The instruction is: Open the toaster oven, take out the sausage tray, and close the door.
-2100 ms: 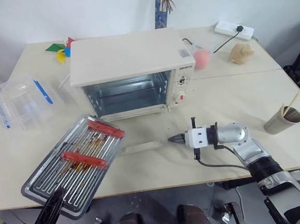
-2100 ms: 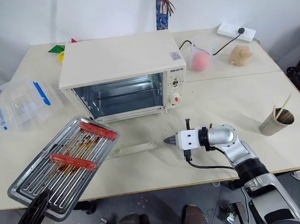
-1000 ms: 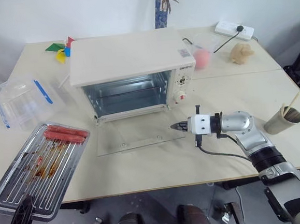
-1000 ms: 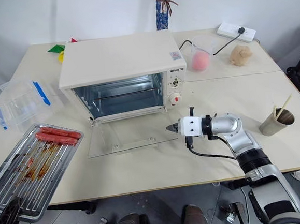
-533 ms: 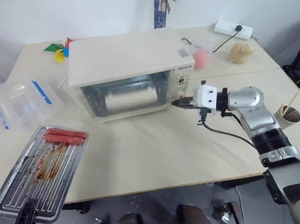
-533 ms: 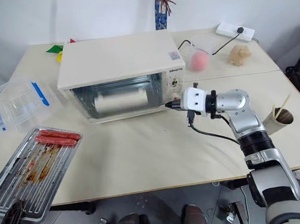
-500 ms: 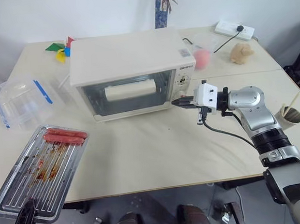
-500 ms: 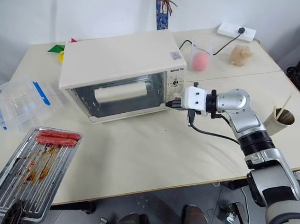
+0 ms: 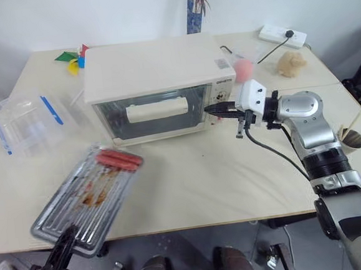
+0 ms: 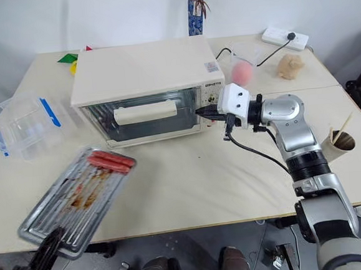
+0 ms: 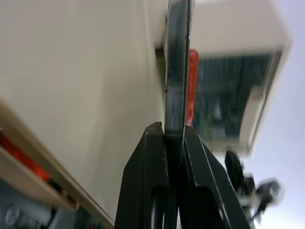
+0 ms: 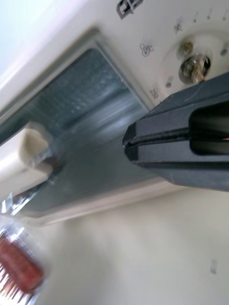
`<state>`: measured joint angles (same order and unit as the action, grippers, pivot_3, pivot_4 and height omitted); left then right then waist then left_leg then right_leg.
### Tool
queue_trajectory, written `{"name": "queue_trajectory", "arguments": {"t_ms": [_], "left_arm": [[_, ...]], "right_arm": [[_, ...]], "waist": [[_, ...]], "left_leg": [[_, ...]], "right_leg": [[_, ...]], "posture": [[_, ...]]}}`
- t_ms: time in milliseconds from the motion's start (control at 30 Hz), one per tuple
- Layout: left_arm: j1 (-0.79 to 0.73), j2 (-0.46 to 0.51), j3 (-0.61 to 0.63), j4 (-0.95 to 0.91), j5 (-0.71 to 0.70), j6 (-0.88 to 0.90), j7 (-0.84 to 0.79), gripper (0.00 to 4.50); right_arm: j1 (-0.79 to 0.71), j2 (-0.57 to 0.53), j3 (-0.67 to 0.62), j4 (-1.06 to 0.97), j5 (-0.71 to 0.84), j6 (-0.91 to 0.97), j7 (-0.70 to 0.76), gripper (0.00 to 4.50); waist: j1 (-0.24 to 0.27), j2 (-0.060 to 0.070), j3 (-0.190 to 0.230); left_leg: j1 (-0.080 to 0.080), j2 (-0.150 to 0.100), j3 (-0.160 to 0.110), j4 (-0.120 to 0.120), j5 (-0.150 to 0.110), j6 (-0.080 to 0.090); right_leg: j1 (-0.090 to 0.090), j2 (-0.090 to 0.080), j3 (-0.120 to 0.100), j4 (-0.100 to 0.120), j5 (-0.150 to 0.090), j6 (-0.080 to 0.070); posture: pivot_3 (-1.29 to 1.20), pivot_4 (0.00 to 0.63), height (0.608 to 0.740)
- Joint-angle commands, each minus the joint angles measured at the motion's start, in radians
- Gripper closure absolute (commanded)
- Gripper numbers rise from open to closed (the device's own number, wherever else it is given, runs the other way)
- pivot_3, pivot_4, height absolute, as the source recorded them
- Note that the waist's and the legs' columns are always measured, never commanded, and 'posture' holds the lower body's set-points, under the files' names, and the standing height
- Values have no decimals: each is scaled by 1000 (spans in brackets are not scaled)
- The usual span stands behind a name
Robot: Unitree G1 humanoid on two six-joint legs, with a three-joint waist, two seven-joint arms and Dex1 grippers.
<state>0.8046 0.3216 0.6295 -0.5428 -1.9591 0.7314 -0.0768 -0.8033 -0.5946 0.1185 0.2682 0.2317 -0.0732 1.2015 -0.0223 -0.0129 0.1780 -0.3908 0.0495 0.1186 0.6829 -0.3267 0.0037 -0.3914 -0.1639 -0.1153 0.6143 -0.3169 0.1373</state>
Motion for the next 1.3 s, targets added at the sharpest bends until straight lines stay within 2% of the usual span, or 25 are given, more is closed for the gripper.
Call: {"name": "queue_trajectory", "arguments": {"t_ms": [33, 267, 367, 400, 500, 633, 833, 867, 1067, 1233, 1300], "left_arm": [[-51, 78, -5, 27, -13, 47, -5, 4500], [-216, 247, -67, 106, -13, 161, -10, 4500], [-350, 329, -128, 171, -13, 231, -19, 4500], [-390, 351, -149, 192, -13, 255, -23, 4500], [-482, 390, -191, 249, -13, 309, -26, 4500], [-718, 456, -314, 421, -13, 423, -34, 4500], [-973, 502, -480, 642, 4, 549, -42, 4500], [-1020, 497, -501, 680, 28, 563, -49, 4500], [-1205, 470, -573, 806, 198, 668, -152, 4500], [-1336, 398, -595, 948, 397, 693, -258, 4500], [-1364, 383, -615, 949, 472, 719, -311, 4500]], "right_arm": [[57, -72, -17, -169, 89, 138, 80, 4479], [168, -150, -57, -335, 167, 293, 103, 4479], [234, -188, -84, -374, 199, 304, 133, 4479], [251, -200, -89, -383, 200, 305, 138, 4318], [288, -225, -110, -411, 218, 314, 147, 3641], [376, -263, -189, -446, 249, 311, 141, 2295], [466, -299, -282, -492, 301, 329, 141, 261], [486, -309, -297, -493, 298, 323, 144, 45], [582, -377, -366, -506, 289, 326, 141, 45], [626, -376, -403, -533, 290, 333, 101, 45], [640, -374, -410, -550, 291, 340, 85, 45]], "waist": [[-1, 0, 0], [-4, 0, 0], [1, 0, 0], [4, 0, 0], [4, 0, 0], [11, 0, 0], [21, 0, 0], [22, 0, 0], [31, 0, 0], [39, 0, 0], [45, 0, 0]], "left_leg": [[0, 0, 1, 0, 0, 0], [1, 0, 1, 0, 0, 0], [1, 0, 1, 0, 0, 0], [1, 0, 1, 0, 0, 0], [1, -1, 2, 0, 0, 0], [1, -1, 2, -1, 1, -1], [2, -1, 3, -1, 1, -2], [2, -1, 3, -1, 1, -2], [1, -1, 4, -1, 1, -2], [2, -1, 12, -1, 2, -2], [2, -1, 12, 0, 2, -3]], "right_leg": [[0, 0, 0, 2, 0, 0], [-1, 0, 1, 6, 0, 0], [0, 0, 1, 6, 0, 0], [0, 0, 1, 6, 0, 0], [0, 0, 2, 6, 0, 0], [-1, 0, 1, 7, 1, 1], [-1, 1, 2, 7, 2, 3], [-2, 1, 2, 7, 2, 4], [-1, 1, 1, 7, 3, 5], [-1, 1, 1, 7, 3, 5], [-1, 1, 1, 7, 3, 5]], "posture": [[0, 150, 740], [0, 150, 740], [0, 150, 740], [0, 150, 740], [0, 150, 740], [0, 150, 740], [0, 150, 740], [0, 150, 740], [0, 150, 740], [0, 150, 740], [0, 150, 740]]}}
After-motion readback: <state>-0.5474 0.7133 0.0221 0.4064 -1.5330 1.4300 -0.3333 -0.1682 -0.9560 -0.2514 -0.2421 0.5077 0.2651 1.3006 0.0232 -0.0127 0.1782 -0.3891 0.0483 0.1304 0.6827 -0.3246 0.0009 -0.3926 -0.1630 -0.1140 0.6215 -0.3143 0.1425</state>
